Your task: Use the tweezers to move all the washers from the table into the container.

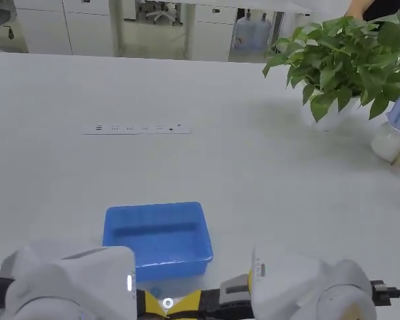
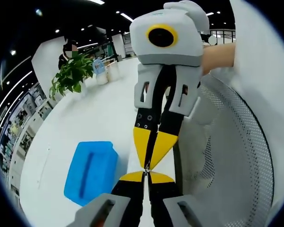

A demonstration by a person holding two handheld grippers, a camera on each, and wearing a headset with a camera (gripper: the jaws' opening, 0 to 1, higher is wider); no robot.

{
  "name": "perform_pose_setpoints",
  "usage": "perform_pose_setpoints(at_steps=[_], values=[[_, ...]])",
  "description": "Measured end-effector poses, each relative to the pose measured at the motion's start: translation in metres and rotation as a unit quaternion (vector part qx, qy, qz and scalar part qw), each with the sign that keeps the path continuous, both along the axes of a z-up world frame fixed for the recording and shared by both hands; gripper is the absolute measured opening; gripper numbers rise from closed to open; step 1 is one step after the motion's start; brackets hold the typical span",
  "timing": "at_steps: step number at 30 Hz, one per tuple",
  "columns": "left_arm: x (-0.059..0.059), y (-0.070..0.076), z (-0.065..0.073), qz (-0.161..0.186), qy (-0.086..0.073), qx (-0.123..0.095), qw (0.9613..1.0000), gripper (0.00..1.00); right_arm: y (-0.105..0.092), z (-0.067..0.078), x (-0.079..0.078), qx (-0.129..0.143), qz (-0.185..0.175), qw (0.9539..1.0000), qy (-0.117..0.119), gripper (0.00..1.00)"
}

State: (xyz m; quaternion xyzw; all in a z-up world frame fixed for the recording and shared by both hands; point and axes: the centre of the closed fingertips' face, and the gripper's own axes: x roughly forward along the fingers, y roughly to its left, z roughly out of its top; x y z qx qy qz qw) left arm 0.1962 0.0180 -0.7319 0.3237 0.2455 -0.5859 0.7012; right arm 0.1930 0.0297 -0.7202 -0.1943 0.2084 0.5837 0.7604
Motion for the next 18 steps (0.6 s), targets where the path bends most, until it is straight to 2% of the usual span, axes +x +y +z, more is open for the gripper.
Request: perform_pose_setpoints(at_steps=[7,9,11,12,14,18], values=[[-0.004,0.004,0.017,-0.012,-0.003,-0.029,0.9995,0.03,-0.004,-0.001,0.004,-0.004,-0.006,1.0000,-0.004,0.00],[-0.002,0.001,0.024,-0.015,-0.014,-0.041,0.9989,0.03,-0.004,-0.003,0.004,-0.007,-0.006,1.0000,-0.004,0.00],[0.001,-0.001,0.027,-0.014,-0.018,-0.047,0.9987,0.03,-0.005,-0.007,0.004,-0.015,-0.004,0.9999,-0.005,0.00],[0.002,-0.002,0.028,-0.014,-0.017,-0.051,0.9984,0.03,-0.005,-0.009,0.003,-0.022,-0.002,0.9997,-0.008,0.00],[-0.001,-0.005,0.026,-0.021,0.000,-0.053,0.9984,0.02,-0.005,-0.010,0.002,-0.025,-0.001,0.9997,-0.009,0.00],[-0.004,-0.007,0.023,-0.034,0.003,-0.049,0.9982,0.01,-0.006,-0.013,0.002,-0.029,0.001,0.9996,-0.006,0.00]])
